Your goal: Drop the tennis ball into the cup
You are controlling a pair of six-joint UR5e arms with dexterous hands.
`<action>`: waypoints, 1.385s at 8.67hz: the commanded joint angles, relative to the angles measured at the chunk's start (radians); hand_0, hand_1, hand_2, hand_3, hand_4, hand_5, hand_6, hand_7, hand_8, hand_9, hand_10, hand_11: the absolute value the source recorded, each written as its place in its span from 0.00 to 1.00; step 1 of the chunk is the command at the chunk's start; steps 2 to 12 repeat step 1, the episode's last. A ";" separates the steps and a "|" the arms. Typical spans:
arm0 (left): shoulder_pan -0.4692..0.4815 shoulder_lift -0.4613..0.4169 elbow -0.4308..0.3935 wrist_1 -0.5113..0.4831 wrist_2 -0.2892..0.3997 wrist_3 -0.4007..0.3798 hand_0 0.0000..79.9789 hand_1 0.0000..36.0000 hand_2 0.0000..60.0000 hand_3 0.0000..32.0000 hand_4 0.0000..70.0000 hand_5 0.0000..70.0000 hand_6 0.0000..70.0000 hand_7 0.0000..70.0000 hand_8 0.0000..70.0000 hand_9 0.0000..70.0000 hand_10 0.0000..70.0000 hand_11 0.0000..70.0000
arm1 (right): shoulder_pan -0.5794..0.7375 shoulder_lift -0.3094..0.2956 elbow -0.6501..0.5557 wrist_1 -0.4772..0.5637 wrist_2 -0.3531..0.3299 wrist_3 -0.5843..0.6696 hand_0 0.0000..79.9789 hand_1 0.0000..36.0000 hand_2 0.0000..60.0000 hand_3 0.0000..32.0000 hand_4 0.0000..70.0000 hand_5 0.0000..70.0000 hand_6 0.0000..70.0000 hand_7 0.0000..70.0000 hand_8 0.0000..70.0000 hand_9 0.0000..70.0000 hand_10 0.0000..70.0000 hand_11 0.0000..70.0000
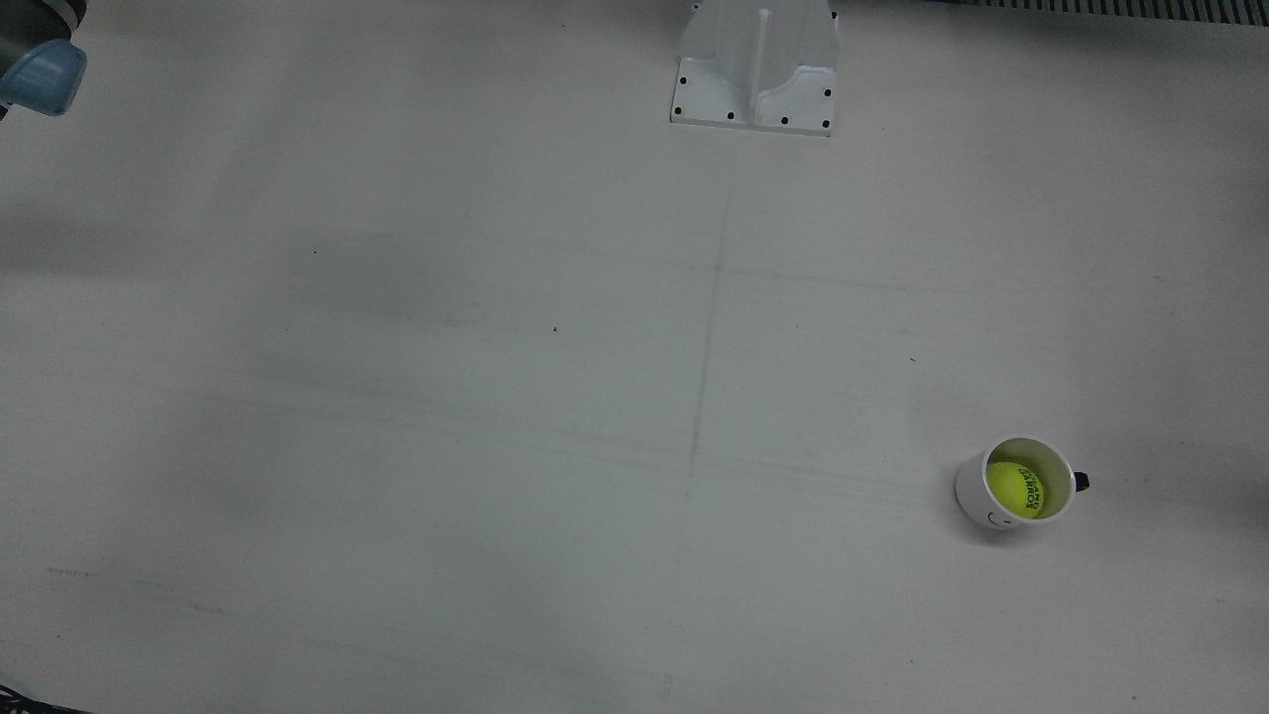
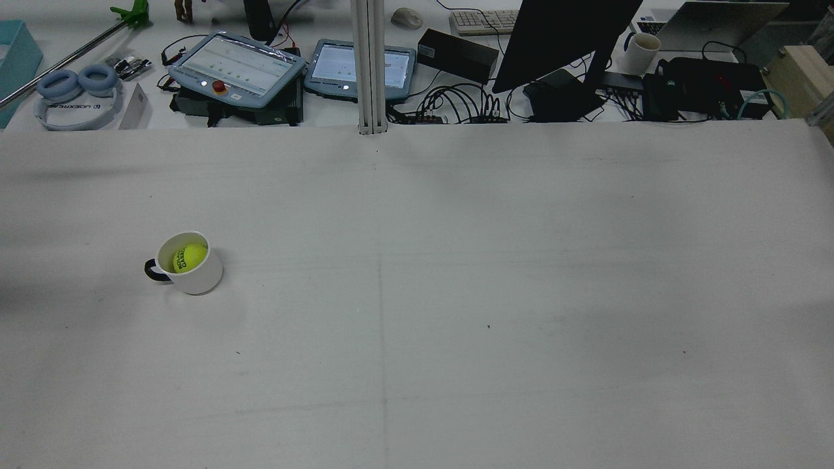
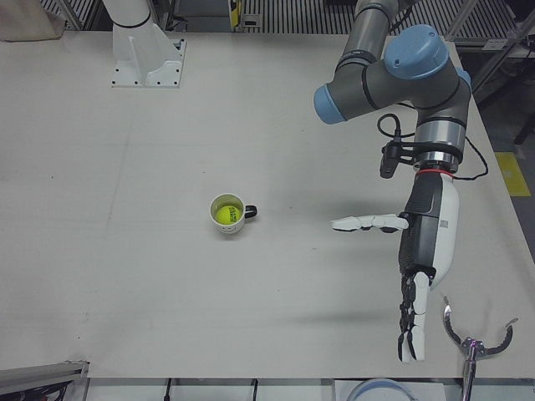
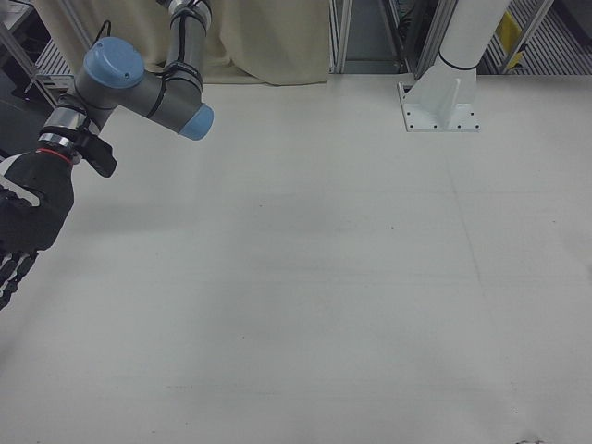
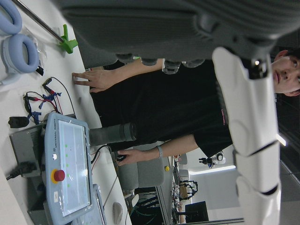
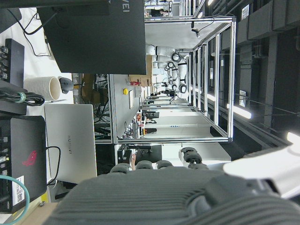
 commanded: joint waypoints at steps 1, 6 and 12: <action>-0.015 0.045 -0.047 -0.020 0.001 -0.001 0.60 0.57 0.17 0.00 0.00 0.00 0.00 0.10 0.00 0.00 0.00 0.00 | 0.010 0.000 0.011 -0.001 0.000 -0.003 0.00 0.00 0.00 0.00 0.00 0.00 0.00 0.00 0.00 0.00 0.00 0.00; -0.015 0.045 -0.047 -0.020 0.001 -0.001 0.60 0.57 0.17 0.00 0.00 0.00 0.00 0.10 0.00 0.00 0.00 0.00 | 0.010 0.000 0.011 -0.001 0.000 -0.003 0.00 0.00 0.00 0.00 0.00 0.00 0.00 0.00 0.00 0.00 0.00 0.00; -0.015 0.045 -0.047 -0.020 0.001 -0.001 0.60 0.57 0.17 0.00 0.00 0.00 0.00 0.10 0.00 0.00 0.00 0.00 | 0.010 0.000 0.011 -0.001 0.000 -0.003 0.00 0.00 0.00 0.00 0.00 0.00 0.00 0.00 0.00 0.00 0.00 0.00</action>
